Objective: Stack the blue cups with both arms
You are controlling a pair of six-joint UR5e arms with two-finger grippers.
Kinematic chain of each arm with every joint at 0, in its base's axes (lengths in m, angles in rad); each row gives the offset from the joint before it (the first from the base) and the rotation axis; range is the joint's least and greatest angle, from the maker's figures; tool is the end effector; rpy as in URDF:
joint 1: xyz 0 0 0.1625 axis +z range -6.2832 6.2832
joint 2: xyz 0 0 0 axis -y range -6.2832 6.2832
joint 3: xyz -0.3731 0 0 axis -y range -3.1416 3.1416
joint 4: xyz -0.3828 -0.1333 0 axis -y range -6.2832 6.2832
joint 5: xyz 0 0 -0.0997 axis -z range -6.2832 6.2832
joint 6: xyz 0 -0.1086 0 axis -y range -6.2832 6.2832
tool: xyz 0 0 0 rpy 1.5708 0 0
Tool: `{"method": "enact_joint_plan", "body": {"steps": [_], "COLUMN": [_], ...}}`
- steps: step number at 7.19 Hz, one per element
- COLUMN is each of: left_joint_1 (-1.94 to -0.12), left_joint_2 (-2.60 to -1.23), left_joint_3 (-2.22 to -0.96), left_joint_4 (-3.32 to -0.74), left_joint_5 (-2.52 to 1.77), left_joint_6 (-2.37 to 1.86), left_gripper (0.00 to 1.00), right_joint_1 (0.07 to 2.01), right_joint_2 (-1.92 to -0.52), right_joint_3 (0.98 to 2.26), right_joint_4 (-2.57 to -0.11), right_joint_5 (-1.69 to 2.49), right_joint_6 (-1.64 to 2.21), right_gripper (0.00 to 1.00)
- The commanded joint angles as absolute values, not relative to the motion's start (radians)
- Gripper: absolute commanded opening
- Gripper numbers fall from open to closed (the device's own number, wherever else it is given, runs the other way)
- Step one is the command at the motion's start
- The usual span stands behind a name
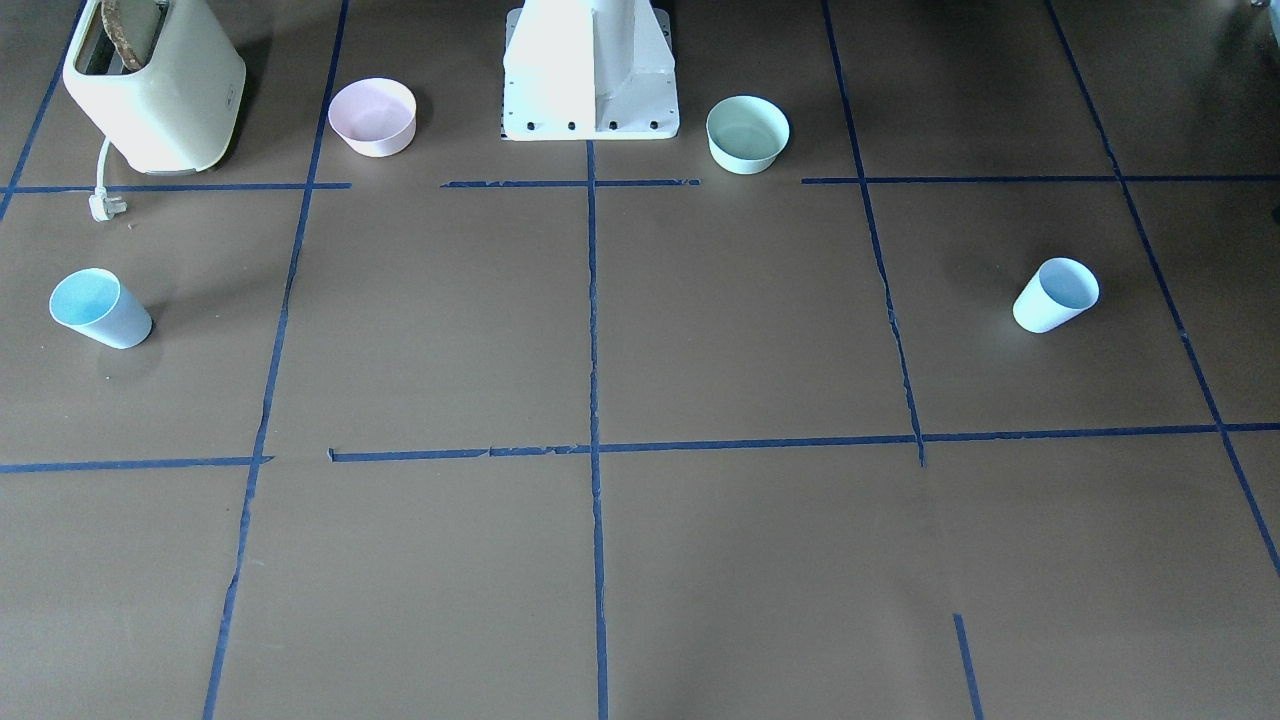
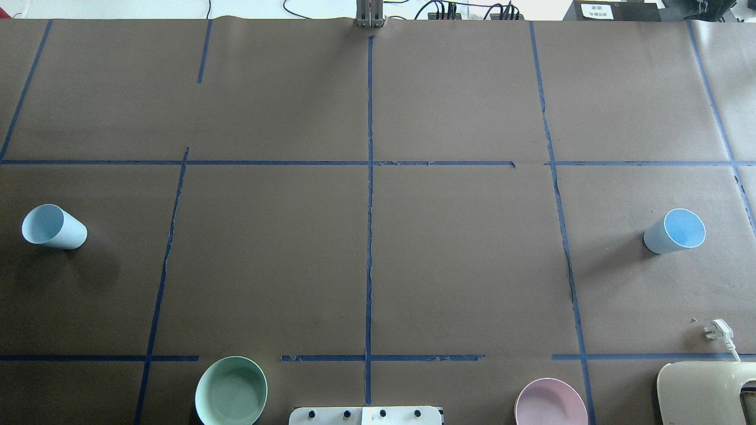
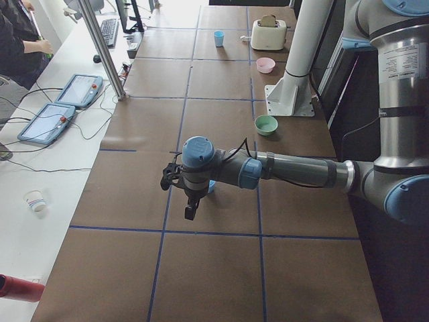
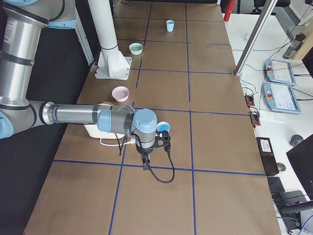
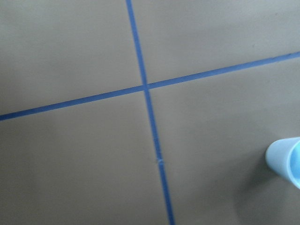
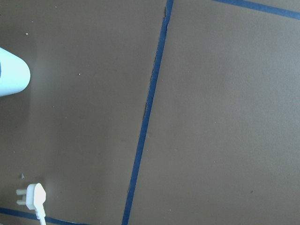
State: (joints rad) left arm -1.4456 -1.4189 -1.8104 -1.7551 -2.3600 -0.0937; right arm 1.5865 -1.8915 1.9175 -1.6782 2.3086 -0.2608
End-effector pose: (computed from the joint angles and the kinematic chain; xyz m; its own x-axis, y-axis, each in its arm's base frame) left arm -0.0007 -0.4450 0.5447 0.6834 0.1865 -0.7058 -0.0566 0.9774 0.2035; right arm 0.0659 -0.3569 0.5948 0.7180 -0.1929 0.6687 0.1754 0.9800 0.0943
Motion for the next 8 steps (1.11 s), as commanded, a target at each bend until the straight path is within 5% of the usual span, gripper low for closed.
{"method": "enact_joint_plan", "body": {"steps": [1, 8], "left_joint_1": [-1.25, -1.016], "left_joint_2": [-1.405, -1.448], "left_joint_3": [-1.799, -1.683], "left_joint_4": [-1.946, -2.167], "left_joint_5": [-2.274, -2.21], "left_joint_6": [-0.478, -0.81], "left_gripper": [1.0, 1.0], "right_joint_1": [1.585, 1.585], "right_joint_2": [-1.891, -1.893], "right_joint_3": [1.917, 1.917], "right_joint_4": [-1.678, -1.678], "right_joint_5": [2.309, 2.307], "right_joint_6": [-0.261, -0.265], "right_gripper": [1.0, 1.0]}}
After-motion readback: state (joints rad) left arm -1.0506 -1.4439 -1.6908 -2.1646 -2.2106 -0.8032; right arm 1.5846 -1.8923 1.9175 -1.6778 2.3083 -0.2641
